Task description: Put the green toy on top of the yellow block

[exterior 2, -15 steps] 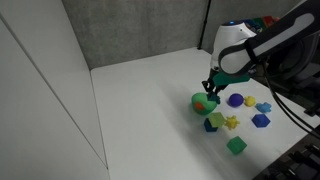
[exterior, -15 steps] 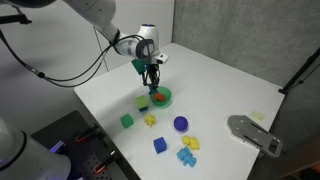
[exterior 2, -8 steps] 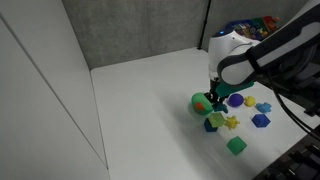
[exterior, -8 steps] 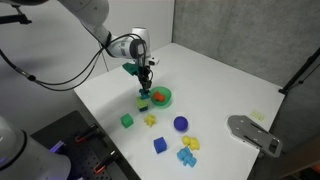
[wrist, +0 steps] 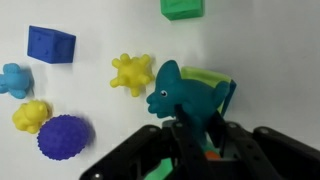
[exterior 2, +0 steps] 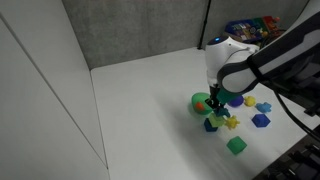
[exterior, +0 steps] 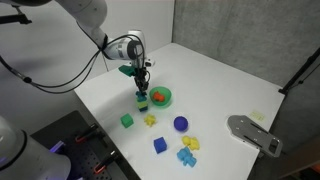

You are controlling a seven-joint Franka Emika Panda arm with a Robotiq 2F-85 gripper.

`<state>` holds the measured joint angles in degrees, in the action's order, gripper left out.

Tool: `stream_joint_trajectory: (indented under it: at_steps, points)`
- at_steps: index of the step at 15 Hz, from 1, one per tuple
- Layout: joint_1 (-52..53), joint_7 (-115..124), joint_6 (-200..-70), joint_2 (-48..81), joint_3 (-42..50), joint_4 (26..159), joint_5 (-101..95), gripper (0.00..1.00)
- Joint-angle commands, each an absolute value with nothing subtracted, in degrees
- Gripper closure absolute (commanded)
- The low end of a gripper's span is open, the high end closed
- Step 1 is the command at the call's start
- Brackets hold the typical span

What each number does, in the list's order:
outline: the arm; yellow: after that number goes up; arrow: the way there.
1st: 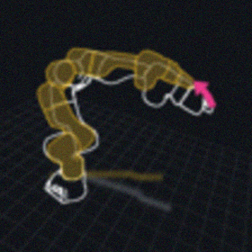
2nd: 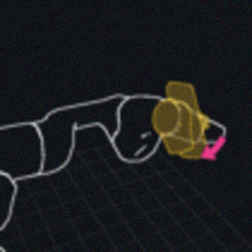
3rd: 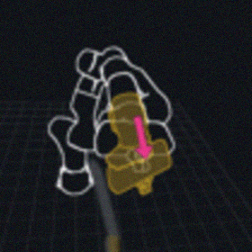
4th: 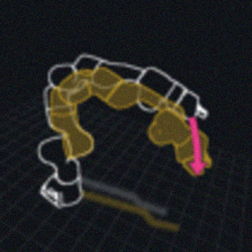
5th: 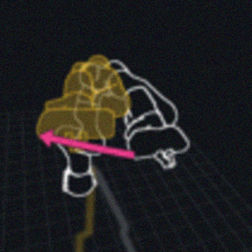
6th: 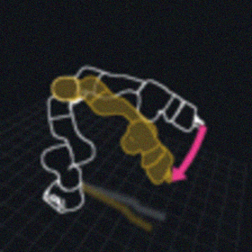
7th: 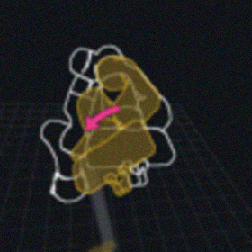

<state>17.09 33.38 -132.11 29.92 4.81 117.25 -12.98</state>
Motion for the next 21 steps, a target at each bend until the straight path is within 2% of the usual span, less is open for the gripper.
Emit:
stream_joint_trajectory:
  at_steps: [1,10,11,13,14,19,21]
  points:
    - [17.31,33.86,-135.43,29.08,4.75,118.86,-15.80,0.92]
    - [17.27,33.22,-143.14,28.22,4.78,122.73,-16.39,0.91]
    - [17.32,33.27,-143.65,28.06,4.90,123.09,-16.36,0.49]
    - [17.27,33.24,-144.35,27.64,5.06,123.64,-16.13,0.48]
    - [17.17,33.16,-144.46,27.33,5.12,123.85,-15.96,0.42]
    - [16.51,32.87,-142.84,25.04,5.01,124.39,-14.99,0.02]
    - [15.95,32.49,-142.02,24.06,4.78,124.19,-14.44,0.00]
